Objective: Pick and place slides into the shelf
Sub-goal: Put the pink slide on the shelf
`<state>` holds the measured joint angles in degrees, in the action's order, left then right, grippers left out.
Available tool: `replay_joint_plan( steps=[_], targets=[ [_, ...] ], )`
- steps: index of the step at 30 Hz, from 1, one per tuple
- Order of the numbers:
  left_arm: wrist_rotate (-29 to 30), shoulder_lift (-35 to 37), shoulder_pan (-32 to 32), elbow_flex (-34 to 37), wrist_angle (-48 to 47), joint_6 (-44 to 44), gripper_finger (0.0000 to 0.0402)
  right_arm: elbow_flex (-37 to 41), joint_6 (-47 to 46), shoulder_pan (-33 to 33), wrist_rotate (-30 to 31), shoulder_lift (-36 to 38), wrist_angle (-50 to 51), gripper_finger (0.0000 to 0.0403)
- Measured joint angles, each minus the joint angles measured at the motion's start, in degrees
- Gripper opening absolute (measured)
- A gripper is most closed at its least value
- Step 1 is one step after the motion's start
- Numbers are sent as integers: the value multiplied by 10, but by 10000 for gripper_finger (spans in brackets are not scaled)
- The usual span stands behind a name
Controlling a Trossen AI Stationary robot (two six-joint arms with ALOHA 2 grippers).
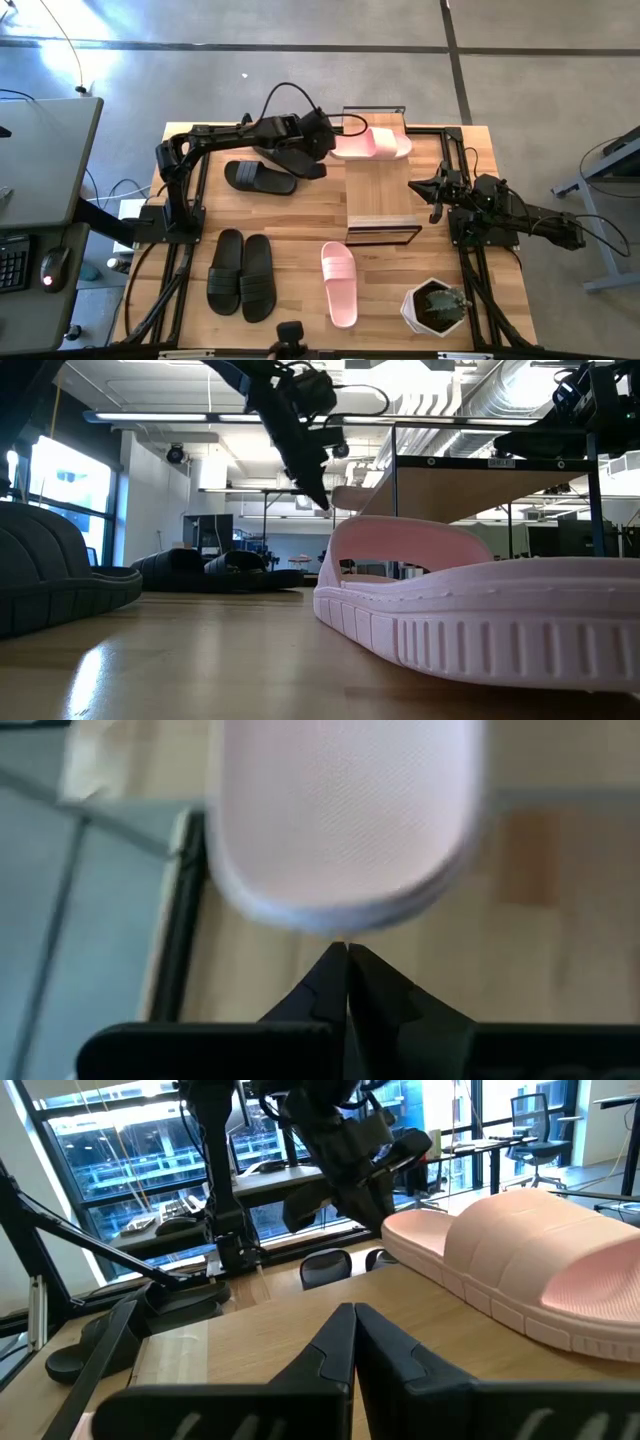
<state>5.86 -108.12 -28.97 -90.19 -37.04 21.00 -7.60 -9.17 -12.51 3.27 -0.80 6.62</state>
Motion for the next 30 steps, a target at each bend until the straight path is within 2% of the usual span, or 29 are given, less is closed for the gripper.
replay_joint_plan(
  steps=[3,15,24,30],
  targets=[
    [56,0,0,0,-1,-5,3,0,0,0,0,0,0,0],
    [-4,0,1,0,71,2,3,0,-11,0,0,0,0,0],
    [24,0,1,0,66,13,3,0,-10,0,0,0,0,0],
    [37,12,1,0,4,-2,3,0,-9,0,0,0,0,0]
  ],
)
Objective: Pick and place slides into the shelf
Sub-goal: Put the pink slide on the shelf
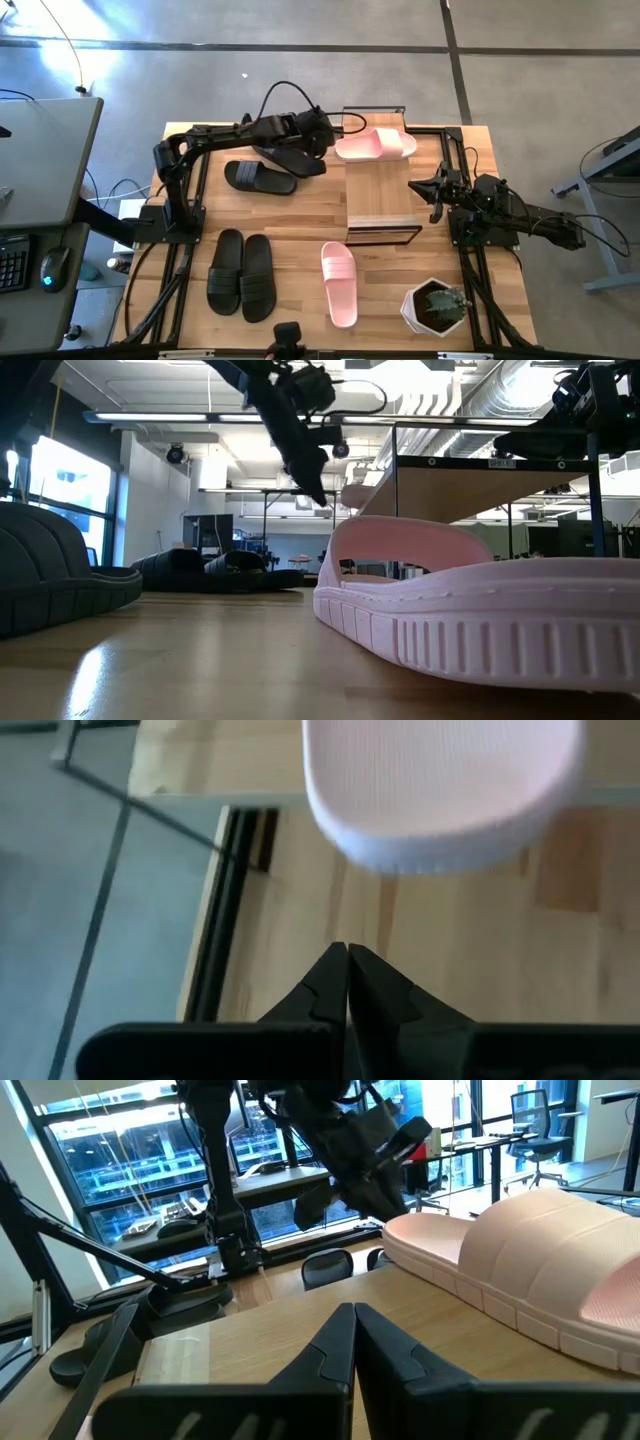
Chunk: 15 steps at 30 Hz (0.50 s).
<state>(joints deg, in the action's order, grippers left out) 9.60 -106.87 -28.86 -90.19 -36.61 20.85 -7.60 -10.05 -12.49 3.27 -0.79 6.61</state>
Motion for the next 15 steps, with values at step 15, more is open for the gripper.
replay_joint_plan(
  steps=[15],
  targets=[
    [-232,147,178,0,-131,-19,3,0,15,0,6,1,-6,0]
  ],
)
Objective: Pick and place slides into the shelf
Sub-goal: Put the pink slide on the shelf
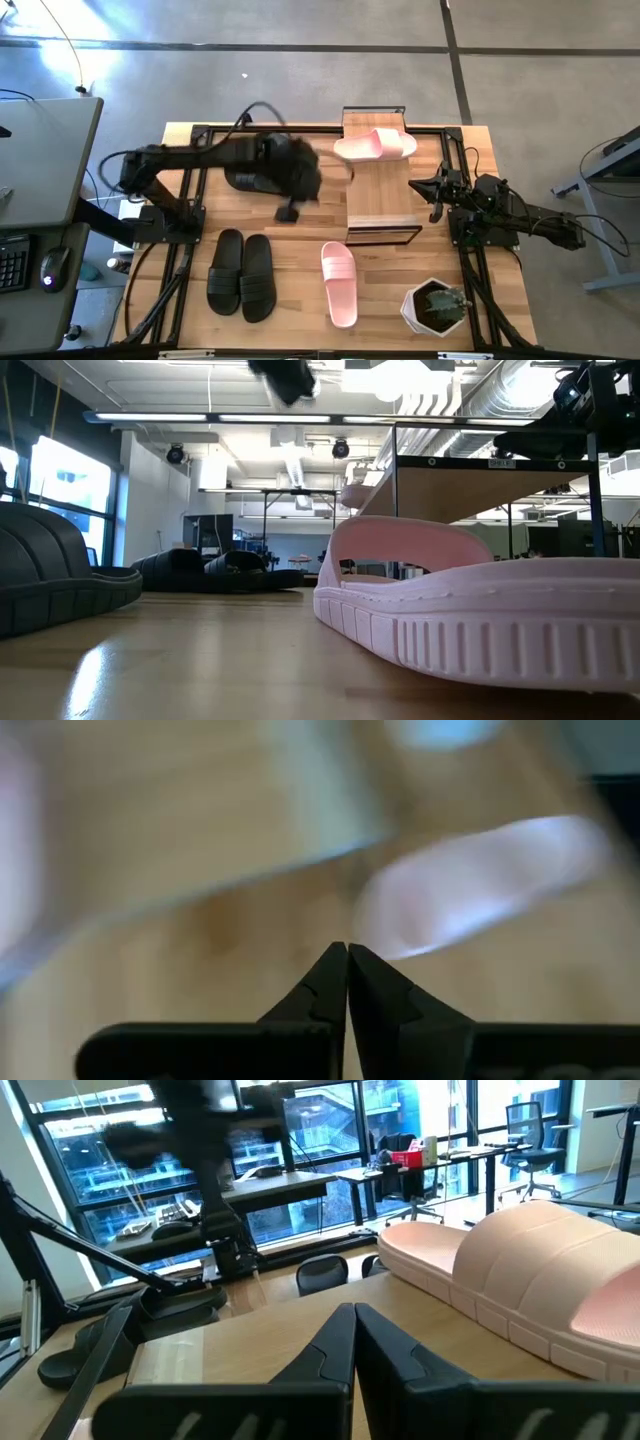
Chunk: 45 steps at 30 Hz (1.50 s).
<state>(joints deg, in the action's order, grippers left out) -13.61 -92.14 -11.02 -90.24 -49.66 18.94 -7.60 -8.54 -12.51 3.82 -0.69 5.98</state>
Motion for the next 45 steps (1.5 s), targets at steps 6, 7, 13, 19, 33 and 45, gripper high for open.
replay_joint_plan(
  steps=[6,7,13,19,33,45],
  targets=[
    [-67,8,140,0,51,21,3,0,-1,0,0,0,0,0],
    [-57,8,162,0,60,23,3,0,-2,0,0,0,0,0],
    [112,-28,269,0,109,20,3,0,-2,0,0,0,0,0],
    [301,-94,313,1,152,1,3,0,-4,0,-3,0,-1,0],
    [369,-205,355,0,230,-29,12,0,-3,0,-2,-1,22,0],
    [426,-237,354,1,219,-103,175,0,0,0,-2,0,25,0]
  ],
)
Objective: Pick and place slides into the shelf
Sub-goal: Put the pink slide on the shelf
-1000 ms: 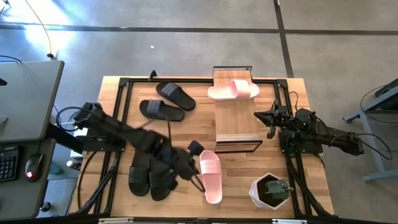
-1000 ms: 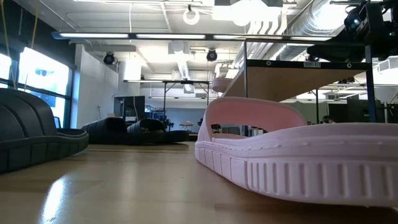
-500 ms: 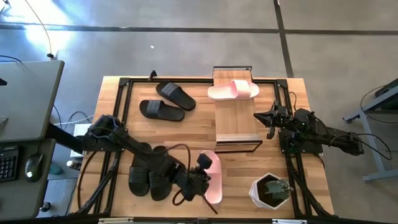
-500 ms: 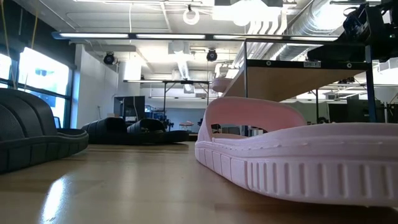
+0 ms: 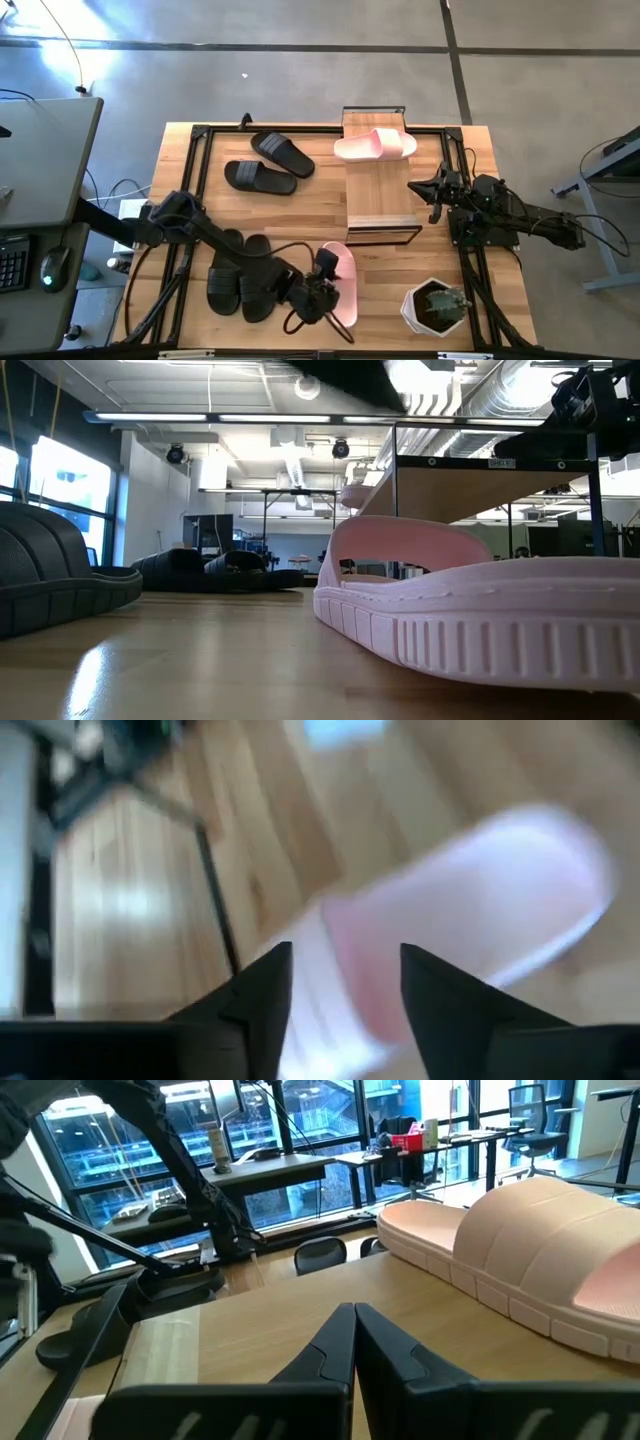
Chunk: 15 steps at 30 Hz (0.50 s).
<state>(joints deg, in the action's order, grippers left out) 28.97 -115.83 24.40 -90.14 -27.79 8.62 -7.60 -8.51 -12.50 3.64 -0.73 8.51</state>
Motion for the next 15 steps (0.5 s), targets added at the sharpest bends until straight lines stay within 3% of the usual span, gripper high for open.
replay_joint_plan(
  steps=[5,15],
  targets=[
    [23,-31,0,0,6,0,190,0,0,0,3,-3,-1,0],
    [65,-57,0,0,-7,-5,169,0,0,0,7,-2,3,0]
  ],
)
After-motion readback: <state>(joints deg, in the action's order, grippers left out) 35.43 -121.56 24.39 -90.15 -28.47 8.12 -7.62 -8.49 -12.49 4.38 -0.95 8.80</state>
